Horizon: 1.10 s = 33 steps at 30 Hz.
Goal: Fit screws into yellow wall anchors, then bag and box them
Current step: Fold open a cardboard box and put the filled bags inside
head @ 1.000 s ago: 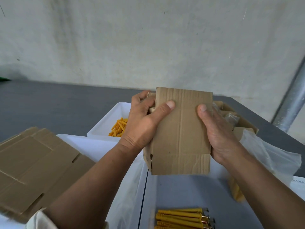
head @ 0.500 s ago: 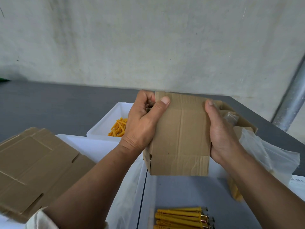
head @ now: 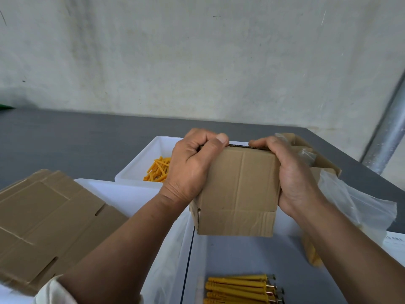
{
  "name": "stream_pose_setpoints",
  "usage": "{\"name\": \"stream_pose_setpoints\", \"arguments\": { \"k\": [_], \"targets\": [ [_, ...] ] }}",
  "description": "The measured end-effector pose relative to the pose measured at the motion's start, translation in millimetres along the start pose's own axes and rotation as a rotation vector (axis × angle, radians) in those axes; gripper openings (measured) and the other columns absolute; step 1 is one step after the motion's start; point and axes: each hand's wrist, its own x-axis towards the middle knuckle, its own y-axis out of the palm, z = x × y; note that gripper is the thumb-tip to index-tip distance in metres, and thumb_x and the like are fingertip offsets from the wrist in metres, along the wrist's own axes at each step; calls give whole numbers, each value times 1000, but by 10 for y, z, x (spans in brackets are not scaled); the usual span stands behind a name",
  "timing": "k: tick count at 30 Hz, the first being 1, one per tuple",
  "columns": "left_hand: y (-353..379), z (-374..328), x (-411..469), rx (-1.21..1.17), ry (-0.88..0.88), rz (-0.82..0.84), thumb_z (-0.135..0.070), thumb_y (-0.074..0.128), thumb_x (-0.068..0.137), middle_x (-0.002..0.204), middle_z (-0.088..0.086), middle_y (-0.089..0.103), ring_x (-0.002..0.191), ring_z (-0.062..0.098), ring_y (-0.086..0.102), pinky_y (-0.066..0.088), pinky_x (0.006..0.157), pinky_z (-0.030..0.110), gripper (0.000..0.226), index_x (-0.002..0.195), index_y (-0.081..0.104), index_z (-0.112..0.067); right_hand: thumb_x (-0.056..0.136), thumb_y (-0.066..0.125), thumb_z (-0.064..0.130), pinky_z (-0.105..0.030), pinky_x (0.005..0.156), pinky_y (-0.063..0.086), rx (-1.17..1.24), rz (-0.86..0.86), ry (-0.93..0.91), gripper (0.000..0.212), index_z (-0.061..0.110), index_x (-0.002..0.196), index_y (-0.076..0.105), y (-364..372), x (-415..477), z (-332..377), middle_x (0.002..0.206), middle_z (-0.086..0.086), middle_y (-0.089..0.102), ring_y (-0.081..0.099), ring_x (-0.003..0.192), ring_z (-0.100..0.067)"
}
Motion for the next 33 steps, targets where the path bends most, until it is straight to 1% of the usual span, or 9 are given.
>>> {"name": "stream_pose_setpoints", "arguments": {
  "k": [5, 10, 14, 17, 20, 25, 28, 31, 33],
  "targets": [
    [36, -57, -11, 60, 4, 32, -39, 58, 80, 88, 13, 64, 89, 22, 60, 43, 73, 19, 43, 80, 67, 3, 69, 53, 59, -43, 89, 53, -95, -161, -24, 43, 24, 78, 77, 43, -23, 45, 97, 7, 74, 67, 97, -14],
    [-23, -240, 19, 212, -33, 125, -45, 60, 74, 83, -15, 66, 81, 5, 60, 43, 72, 22, 22, 84, 69, -28, 92, 47, 41, -19, 85, 43, -241, -212, -301, 34, 27, 76, 74, 34, -71, 143, 91, 20, 73, 63, 93, 6],
    [-35, -383, 48, 865, 155, 377, -78, 61, 61, 130, -11, 50, 123, 12, 45, 37, 103, 28, 93, 140, 42, -34, 95, 47, 25, -11, 80, 42, -484, -152, -704, 32, 9, 84, 72, 45, -140, 185, 89, 7, 72, 61, 89, 1],
    [68, -375, 49, 1088, 180, 523, -80, 67, 52, 143, -5, 36, 133, 18, 36, 28, 114, 37, 122, 151, 19, -29, 95, 48, 19, -19, 85, 45, -616, -86, -951, 32, 0, 85, 71, 95, -205, 216, 97, -4, 69, 63, 93, -11],
    [131, -298, 29, 910, 134, 537, -70, 74, 55, 132, -4, 48, 121, 18, 48, 41, 104, 39, 117, 150, 22, -25, 93, 49, 19, -18, 86, 45, -715, -116, -1069, 33, -2, 83, 72, 107, -229, 222, 101, -7, 67, 63, 93, -16],
    [199, -178, -58, 840, 312, 465, -60, 76, 68, 120, 6, 49, 108, 27, 50, 43, 96, 45, 116, 155, 15, -13, 92, 49, 19, -11, 79, 43, -752, -123, -1079, 32, -1, 82, 71, 79, -205, 242, 106, -8, 62, 59, 90, -10],
    [221, -79, -89, 752, 353, 437, -51, 77, 74, 127, 11, 49, 109, 28, 48, 41, 97, 44, 111, 154, 15, -8, 93, 49, 21, -10, 78, 42, -781, -96, -1071, 33, 0, 80, 70, 63, -190, 247, 112, -11, 61, 57, 89, -9],
    [236, -25, -93, 648, 272, 390, -49, 73, 78, 139, 9, 44, 121, 24, 46, 40, 102, 43, 98, 153, 21, -13, 95, 47, 30, -19, 90, 45, -788, -69, -1018, 35, 5, 97, 71, 50, -180, 268, 122, -11, 61, 59, 108, -13],
    [233, -55, -59, 459, 86, 285, -55, 70, 78, 140, 3, 46, 125, 19, 47, 42, 103, 40, 90, 150, 27, -20, 95, 44, 34, -30, 101, 44, -780, -70, -989, 41, 5, 115, 66, 31, -172, 300, 127, -5, 58, 54, 122, -19]
  ]
}}
